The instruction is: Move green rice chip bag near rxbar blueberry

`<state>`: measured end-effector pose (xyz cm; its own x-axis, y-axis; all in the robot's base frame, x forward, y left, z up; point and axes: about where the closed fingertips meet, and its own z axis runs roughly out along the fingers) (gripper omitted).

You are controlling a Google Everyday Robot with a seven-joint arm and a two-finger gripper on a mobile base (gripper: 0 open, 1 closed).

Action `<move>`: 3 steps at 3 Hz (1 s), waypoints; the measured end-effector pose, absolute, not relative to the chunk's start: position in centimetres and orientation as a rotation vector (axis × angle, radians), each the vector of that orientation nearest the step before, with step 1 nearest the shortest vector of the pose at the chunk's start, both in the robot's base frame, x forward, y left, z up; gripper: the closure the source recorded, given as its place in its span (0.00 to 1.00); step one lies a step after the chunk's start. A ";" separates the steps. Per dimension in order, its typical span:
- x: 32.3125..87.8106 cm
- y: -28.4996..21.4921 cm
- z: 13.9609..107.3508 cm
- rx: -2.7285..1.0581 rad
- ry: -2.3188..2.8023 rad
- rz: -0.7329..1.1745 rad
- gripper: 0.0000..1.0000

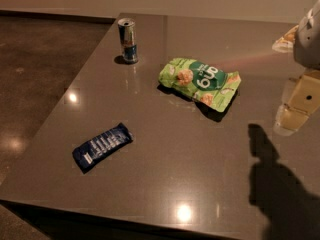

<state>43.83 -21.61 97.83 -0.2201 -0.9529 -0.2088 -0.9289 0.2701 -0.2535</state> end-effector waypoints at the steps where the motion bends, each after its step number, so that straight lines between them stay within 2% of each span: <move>1: 43.8 -21.6 97.8 -1.720 2.226 -0.106 0.00; 3: 48.0 -20.8 98.2 -1.680 2.249 -0.090 0.00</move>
Offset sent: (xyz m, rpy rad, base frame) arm 0.0354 0.0085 -0.0007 -0.0164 0.0319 -0.0124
